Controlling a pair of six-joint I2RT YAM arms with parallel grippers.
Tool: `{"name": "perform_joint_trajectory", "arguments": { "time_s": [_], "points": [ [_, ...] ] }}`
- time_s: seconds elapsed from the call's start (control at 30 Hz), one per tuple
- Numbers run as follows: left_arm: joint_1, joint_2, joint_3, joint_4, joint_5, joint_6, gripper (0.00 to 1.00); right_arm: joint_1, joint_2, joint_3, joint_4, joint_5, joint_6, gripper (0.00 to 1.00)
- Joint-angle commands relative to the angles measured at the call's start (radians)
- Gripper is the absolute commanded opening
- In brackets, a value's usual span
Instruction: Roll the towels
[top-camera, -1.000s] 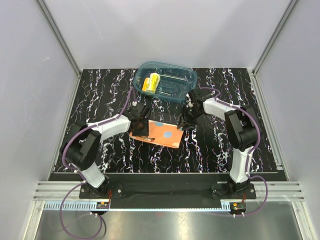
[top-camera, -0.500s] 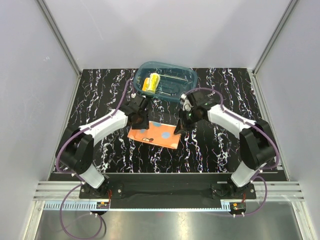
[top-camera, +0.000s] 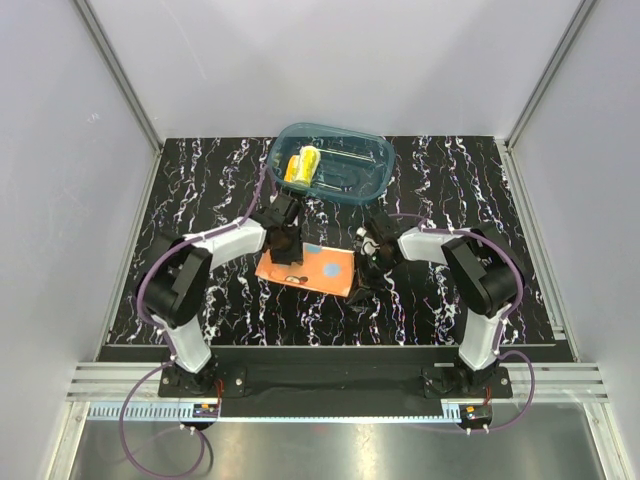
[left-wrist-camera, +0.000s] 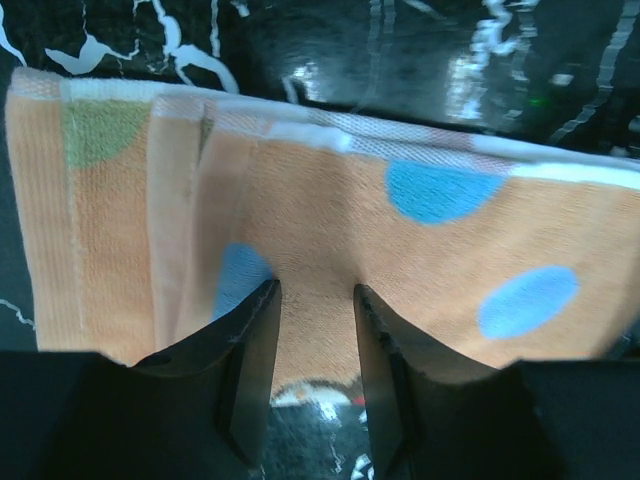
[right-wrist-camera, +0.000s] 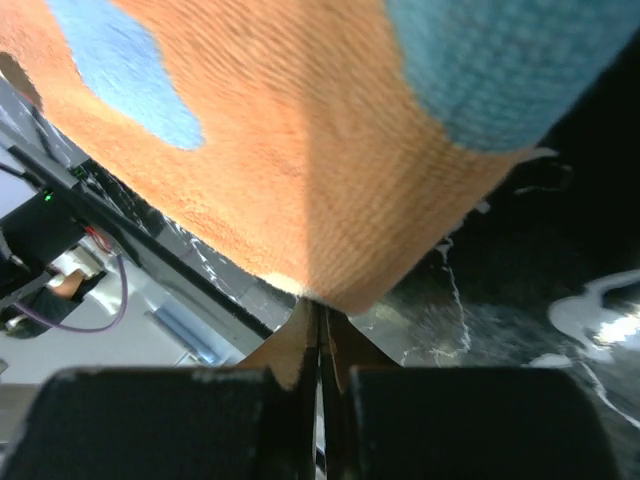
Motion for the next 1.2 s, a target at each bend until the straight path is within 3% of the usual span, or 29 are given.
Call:
{"name": "perform_joint_trajectory", "arguments": {
  "time_s": [0.0, 0.27, 0.53, 0.6, 0.63, 0.7, 0.87, 0.97, 1.17],
  "points": [
    [0.020, 0.045, -0.015, 0.062, 0.014, 0.029, 0.40, -0.004, 0.029, -0.022, 0.062, -0.025, 0.009, 0.00],
    [0.034, 0.088, -0.003, 0.059, -0.048, 0.113, 0.39, -0.002, 0.035, -0.056, 0.102, -0.057, 0.025, 0.00],
    [0.034, 0.049, 0.046, -0.029, -0.161, 0.138, 0.39, 0.002, -0.050, 0.023, 0.024, -0.088, 0.000, 0.01],
    [0.034, 0.011, 0.060, -0.052, -0.180, 0.143, 0.39, 0.002, -0.107, 0.050, -0.026, -0.070, -0.015, 0.11],
    [0.033, -0.018, 0.075, -0.077, -0.202, 0.144, 0.40, 0.002, -0.129, 0.062, -0.071, -0.053, -0.018, 0.31],
    [0.028, -0.046, 0.095, -0.106, -0.229, 0.150, 0.40, 0.002, -0.188, 0.099, -0.117, 0.005, -0.027, 0.45],
    [-0.029, -0.121, 0.170, -0.218, -0.347, 0.153, 0.43, 0.001, -0.303, 0.158, -0.246, 0.173, -0.047, 0.70],
    [-0.099, -0.150, 0.201, -0.269, -0.413, 0.141, 0.43, -0.016, -0.363, 0.162, -0.287, 0.337, -0.014, 0.80],
    [-0.255, -0.205, 0.178, -0.273, -0.436, 0.075, 0.42, -0.088, -0.546, 0.069, -0.297, 0.597, 0.087, 0.77]
  ]
}}
